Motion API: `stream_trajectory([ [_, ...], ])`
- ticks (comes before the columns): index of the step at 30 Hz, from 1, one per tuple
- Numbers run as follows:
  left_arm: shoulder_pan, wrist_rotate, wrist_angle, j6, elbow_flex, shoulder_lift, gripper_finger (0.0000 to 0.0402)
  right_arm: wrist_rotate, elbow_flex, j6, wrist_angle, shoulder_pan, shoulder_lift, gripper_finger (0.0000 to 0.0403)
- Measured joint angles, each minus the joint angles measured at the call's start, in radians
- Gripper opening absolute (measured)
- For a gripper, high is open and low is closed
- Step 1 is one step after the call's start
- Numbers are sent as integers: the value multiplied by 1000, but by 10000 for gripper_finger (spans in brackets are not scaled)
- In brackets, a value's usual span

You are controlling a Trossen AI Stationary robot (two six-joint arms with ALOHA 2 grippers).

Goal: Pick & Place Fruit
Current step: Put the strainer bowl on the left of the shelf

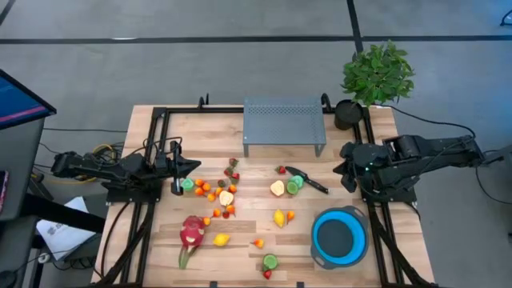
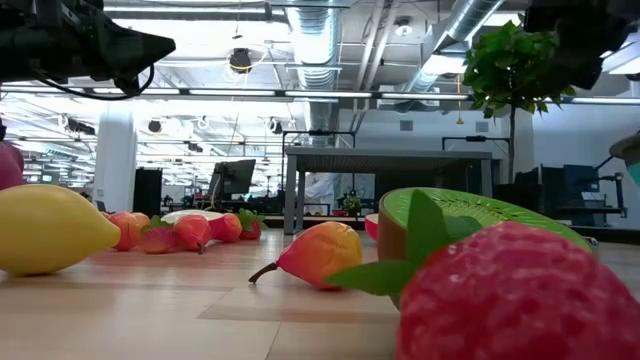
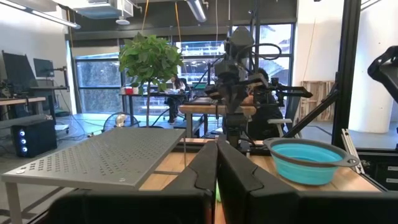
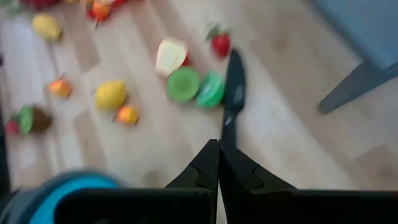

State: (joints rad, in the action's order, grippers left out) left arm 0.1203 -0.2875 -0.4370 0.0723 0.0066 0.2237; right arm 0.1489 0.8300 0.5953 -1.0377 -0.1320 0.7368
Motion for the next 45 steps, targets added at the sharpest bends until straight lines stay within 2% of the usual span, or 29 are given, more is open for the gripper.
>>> stream_trajectory([
  [6,0,0,0,0,0,0,2,-150,15,5,-37,-60,63,0],
  [11,0,0,-1,0,0,0,2,-179,15,25,-51,-147,115,0],
  [18,0,-49,-1,1,0,0,2,-180,15,204,-58,-204,187,10],
  [22,0,-64,-2,1,0,0,2,-183,15,217,-62,-225,223,57],
  [31,0,-64,-6,1,0,0,2,-183,15,183,-67,-272,267,222],
  [34,0,-64,-7,1,0,0,2,-199,15,191,-83,-299,265,260],
  [39,0,-64,-8,1,0,0,2,-236,15,321,-85,-352,266,267],
  [45,0,-64,-8,1,0,0,2,-292,15,624,-88,-430,266,255],
])
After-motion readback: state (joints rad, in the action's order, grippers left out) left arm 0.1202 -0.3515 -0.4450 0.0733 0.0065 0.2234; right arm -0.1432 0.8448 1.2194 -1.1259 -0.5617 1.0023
